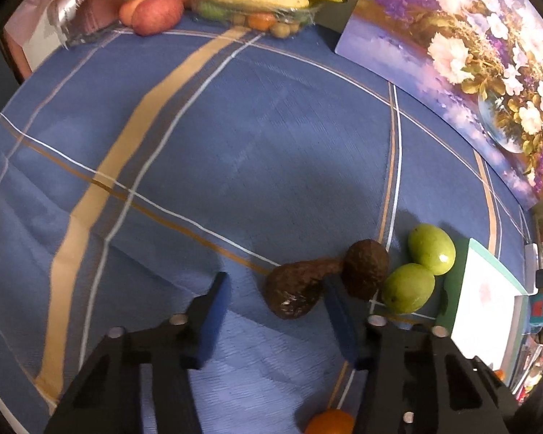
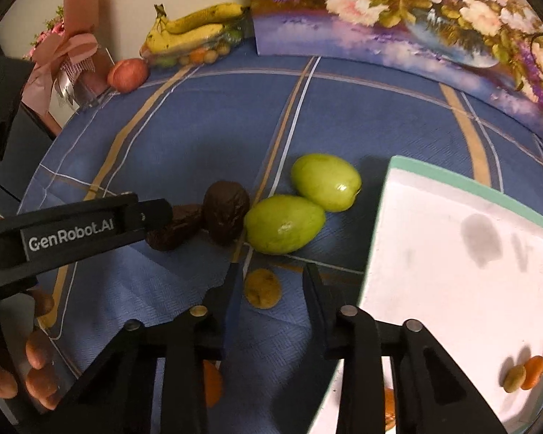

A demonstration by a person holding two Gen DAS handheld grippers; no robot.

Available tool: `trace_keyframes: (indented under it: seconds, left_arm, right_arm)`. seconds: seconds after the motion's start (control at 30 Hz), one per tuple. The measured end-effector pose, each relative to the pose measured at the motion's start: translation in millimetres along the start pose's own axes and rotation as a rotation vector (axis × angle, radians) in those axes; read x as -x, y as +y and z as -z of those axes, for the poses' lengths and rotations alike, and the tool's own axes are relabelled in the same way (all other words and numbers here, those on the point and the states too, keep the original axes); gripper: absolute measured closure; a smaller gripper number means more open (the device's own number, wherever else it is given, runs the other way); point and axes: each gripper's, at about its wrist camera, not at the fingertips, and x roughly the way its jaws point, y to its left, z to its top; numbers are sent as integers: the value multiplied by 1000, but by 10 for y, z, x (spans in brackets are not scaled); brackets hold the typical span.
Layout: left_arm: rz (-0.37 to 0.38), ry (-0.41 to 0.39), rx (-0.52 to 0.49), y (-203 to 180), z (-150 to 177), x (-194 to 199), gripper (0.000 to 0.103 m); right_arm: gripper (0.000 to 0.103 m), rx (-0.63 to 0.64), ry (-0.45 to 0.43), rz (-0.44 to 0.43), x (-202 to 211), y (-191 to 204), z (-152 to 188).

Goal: Organize fruits
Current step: 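Close left tool on a dark brown date while right tool grasps a small olive-brown fruit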

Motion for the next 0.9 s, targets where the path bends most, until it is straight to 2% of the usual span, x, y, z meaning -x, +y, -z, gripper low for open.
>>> trace_keyframes:
  seconds: [0.07, 0.17, 0.33, 0.47, 0.9]
  left_arm:
    - [17, 6, 9, -10, -1, -20, 54]
    - [40, 5, 3, -36, 3, -22, 65]
    - [40, 5, 9, -19, 11, -4, 66]
    - [39, -24, 18, 10, 13, 139, 66]
    - [68, -126, 9, -74, 77, 646, 66]
  right_arm:
    - [72, -7, 8, -13, -37, -2, 4]
    - [72, -12, 12, -30, -57, 4, 9]
    - [78, -11, 28, -48, -96, 24, 24]
    - [78, -15, 24, -59, -56, 21, 29]
    - [78, -75, -81, -61, 450, -207, 28]
